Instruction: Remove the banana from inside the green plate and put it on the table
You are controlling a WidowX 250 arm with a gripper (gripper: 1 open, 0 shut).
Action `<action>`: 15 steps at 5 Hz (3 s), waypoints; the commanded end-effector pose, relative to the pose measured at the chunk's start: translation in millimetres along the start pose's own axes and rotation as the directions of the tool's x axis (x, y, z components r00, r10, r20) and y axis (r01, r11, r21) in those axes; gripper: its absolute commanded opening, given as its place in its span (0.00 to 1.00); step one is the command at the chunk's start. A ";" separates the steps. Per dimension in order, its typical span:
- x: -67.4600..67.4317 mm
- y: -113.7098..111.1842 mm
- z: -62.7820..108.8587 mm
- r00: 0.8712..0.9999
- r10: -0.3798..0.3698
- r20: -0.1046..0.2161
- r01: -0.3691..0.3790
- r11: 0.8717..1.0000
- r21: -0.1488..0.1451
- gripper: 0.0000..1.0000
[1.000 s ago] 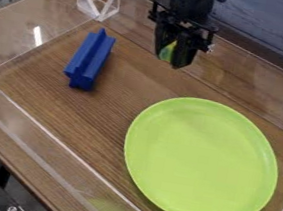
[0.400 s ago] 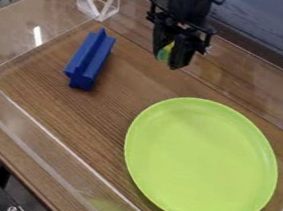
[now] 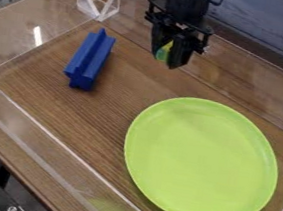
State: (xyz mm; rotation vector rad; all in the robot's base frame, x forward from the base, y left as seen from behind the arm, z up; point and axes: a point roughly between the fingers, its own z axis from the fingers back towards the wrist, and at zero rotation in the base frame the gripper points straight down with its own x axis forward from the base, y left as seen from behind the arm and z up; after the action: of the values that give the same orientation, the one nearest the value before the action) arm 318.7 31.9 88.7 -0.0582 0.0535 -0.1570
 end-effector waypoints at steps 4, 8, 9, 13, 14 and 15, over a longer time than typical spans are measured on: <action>33.3 50.9 -2.7 0.998 0.024 0.056 -0.026 0.999 0.035 0.00; 37.5 67.1 -5.1 0.997 0.035 0.062 -0.038 0.998 0.054 1.00; 35.1 68.1 -10.9 0.998 0.010 0.058 -0.014 0.998 0.061 1.00; 26.2 68.8 -30.7 0.998 -0.051 0.046 0.047 0.996 0.072 1.00; 25.4 68.4 -35.5 0.997 -0.056 0.044 0.052 0.996 0.071 1.00; 25.1 68.0 -40.2 0.997 -0.059 0.044 0.056 0.996 0.070 1.00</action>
State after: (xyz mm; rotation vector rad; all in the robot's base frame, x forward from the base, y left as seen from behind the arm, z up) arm 345.7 88.6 25.5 -0.0149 0.0552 -0.2193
